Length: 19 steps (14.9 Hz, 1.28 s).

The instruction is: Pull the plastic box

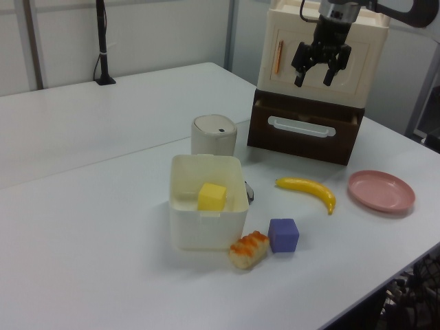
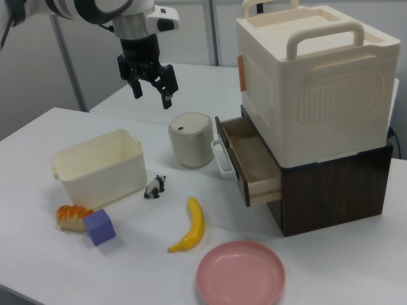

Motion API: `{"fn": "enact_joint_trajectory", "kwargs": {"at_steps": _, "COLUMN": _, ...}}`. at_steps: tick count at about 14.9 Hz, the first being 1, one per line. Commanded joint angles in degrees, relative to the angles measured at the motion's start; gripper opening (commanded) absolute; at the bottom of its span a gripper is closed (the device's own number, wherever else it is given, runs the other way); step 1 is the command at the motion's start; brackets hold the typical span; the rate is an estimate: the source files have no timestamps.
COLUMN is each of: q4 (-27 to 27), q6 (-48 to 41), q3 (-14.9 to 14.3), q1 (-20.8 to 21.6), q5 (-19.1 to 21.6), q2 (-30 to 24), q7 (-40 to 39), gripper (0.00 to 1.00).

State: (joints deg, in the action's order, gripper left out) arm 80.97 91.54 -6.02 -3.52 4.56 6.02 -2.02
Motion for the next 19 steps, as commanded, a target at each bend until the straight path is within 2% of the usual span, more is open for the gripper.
{"fn": "enact_joint_trajectory", "kwargs": {"at_steps": 1, "q4": 0.4, "q6": -0.3, "q3": 0.3, "q1": -1.4, "q5": 1.5, "q2": -1.6, "q7": -0.4, "gripper": 1.0}}
{"fn": "enact_joint_trajectory", "kwargs": {"at_steps": 5, "q4": 0.4, "q6": -2.8, "q3": 0.0, "q1": -1.7, "q5": 1.5, "q2": -2.8, "q7": -1.0, "gripper": 1.0}}
{"fn": "enact_joint_trajectory", "kwargs": {"at_steps": 19, "q4": 0.9, "q6": -2.8, "q3": 0.8, "q1": -0.4, "q5": 1.7, "q2": -2.5, "q7": -1.1, "gripper": 1.0}}
